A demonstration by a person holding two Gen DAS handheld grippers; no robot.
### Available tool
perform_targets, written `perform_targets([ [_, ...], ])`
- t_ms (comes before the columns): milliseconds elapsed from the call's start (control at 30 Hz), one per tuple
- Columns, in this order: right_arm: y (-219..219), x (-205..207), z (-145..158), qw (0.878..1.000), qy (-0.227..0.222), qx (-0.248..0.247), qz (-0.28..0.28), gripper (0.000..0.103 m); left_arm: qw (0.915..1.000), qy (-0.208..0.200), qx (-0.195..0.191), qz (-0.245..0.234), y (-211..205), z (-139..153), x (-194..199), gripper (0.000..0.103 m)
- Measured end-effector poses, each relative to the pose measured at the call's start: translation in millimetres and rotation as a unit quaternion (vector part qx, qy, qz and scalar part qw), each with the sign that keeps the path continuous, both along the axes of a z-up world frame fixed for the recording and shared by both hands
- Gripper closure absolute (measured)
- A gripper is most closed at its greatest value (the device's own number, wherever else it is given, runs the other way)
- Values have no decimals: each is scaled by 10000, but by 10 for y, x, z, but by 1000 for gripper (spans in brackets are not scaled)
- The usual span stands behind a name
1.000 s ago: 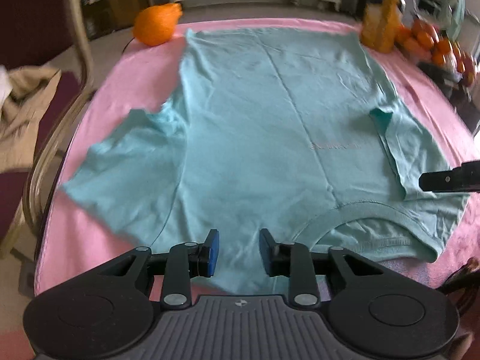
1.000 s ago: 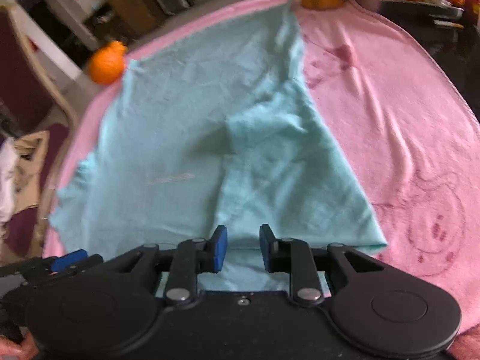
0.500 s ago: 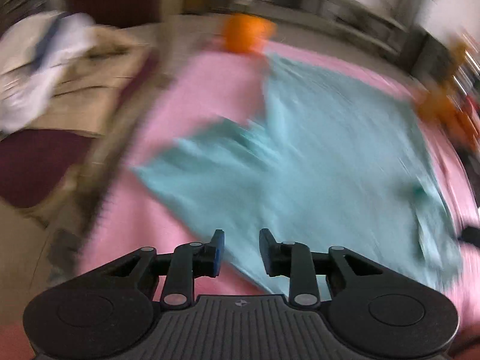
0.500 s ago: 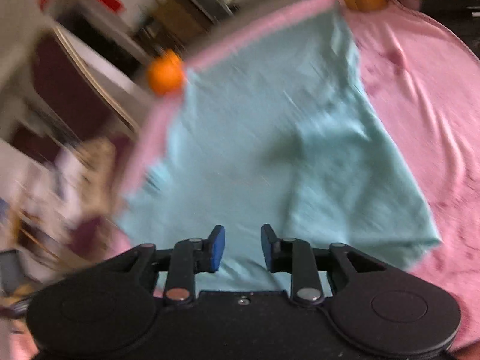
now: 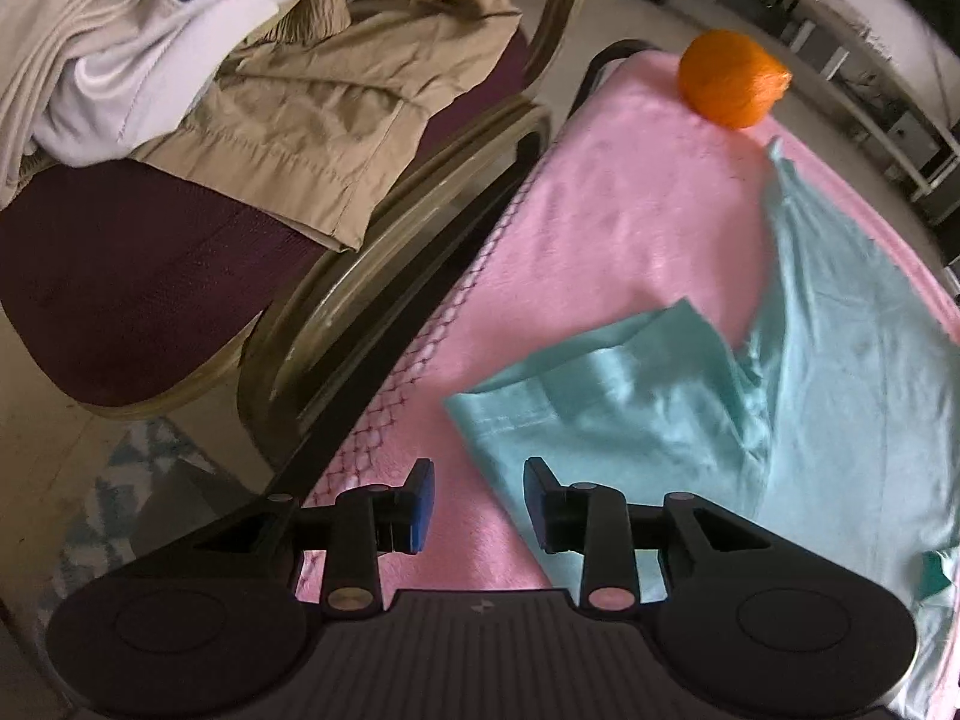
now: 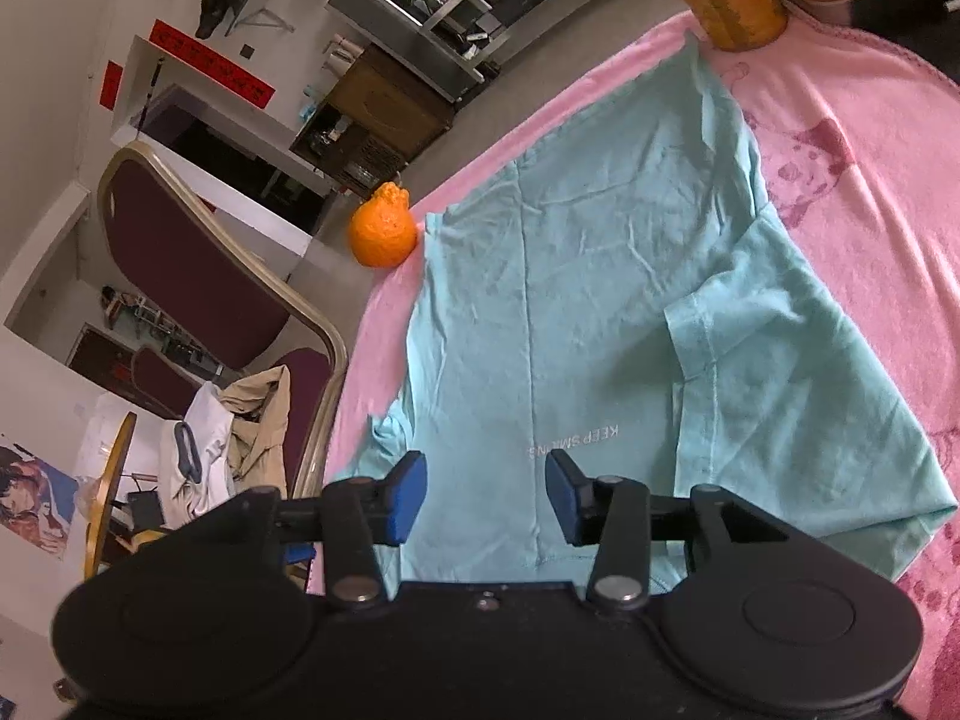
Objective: Fold clothes
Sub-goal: 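Grasp the opposite T-shirt side edge with the left gripper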
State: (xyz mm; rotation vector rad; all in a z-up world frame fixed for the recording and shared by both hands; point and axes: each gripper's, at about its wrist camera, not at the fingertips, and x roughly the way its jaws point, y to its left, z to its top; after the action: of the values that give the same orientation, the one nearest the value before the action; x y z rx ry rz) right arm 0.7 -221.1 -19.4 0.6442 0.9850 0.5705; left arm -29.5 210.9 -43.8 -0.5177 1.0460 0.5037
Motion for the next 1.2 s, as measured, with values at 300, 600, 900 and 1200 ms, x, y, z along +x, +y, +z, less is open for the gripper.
perform_targets([
  [300, 25, 2, -41, 9999, 63, -113, -20, 59, 9999, -103, 45, 3, 40, -85, 107, 84],
  [600, -98, -1, -57, 9995, 103, -182, -219, 59, 9839, -745, 1547, -491, -456, 278, 24, 103],
  [900, -343, 1, -61, 9981, 159, -135, -581, 59, 8723, -1579, 3447, -3089, -2103, 429, -154, 102],
  [1200, -513, 30, -80, 9963, 241, -72, -822, 56, 8215, -884, 3252, -4599, -2615, -7, -568, 83],
])
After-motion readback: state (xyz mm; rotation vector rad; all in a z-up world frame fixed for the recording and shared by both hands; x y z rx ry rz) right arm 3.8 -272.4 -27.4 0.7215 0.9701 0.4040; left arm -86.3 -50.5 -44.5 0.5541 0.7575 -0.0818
